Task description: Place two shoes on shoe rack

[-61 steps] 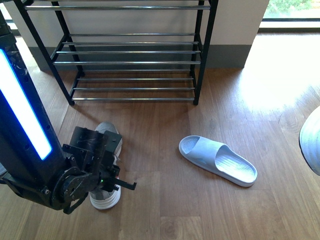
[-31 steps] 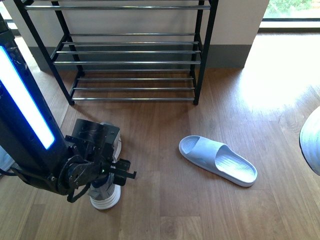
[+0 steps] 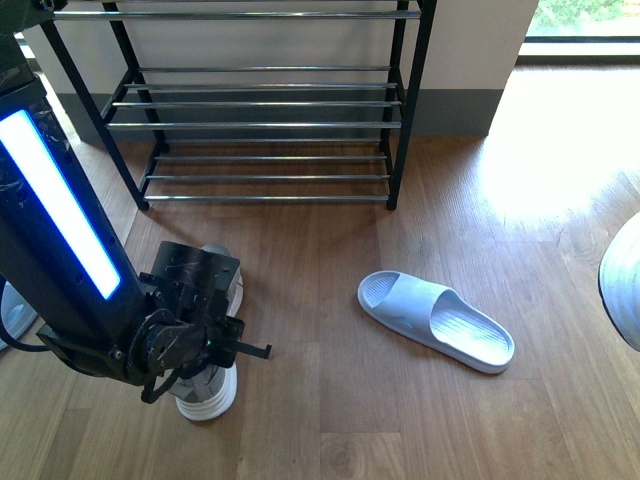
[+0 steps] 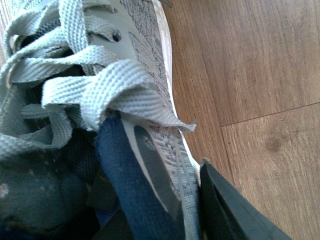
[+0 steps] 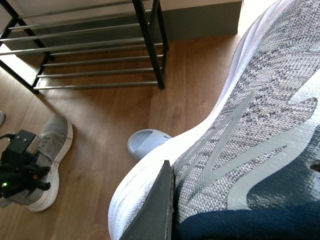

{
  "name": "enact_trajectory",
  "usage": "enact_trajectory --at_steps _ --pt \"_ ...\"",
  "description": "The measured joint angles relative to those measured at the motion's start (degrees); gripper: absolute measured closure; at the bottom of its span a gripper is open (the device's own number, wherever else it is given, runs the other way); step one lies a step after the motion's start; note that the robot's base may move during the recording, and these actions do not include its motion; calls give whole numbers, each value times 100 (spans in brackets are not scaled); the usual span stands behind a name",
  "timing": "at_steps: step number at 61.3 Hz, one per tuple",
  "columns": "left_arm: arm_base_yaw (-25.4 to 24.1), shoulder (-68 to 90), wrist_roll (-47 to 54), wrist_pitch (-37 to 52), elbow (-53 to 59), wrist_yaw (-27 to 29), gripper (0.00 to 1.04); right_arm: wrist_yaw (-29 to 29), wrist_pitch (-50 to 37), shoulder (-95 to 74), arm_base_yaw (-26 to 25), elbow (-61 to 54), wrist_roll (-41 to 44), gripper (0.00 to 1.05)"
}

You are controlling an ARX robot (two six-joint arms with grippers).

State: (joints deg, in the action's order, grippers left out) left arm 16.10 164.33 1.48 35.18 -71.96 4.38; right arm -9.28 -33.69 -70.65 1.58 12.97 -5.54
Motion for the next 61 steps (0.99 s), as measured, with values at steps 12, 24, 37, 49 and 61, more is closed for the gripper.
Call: enact_trajectory --at_steps 12,24,37,49,61 --pt "-87 -341 236 221 570 170 103 -2 0 0 0 0 -2 103" --pt "-221 -1530 479 916 1681 431 103 -2 0 0 0 0 -2 103" --pt "-446 -3766 682 1320 3102 706 103 -2 0 0 -2 0 -2 103" --pt "-472 -6153 1016 756 4435 940 103 -2 0 0 0 0 -2 103" --pt "-407 -8697 1285 -479 5254 1386 103 -2 0 0 0 0 -2 103"
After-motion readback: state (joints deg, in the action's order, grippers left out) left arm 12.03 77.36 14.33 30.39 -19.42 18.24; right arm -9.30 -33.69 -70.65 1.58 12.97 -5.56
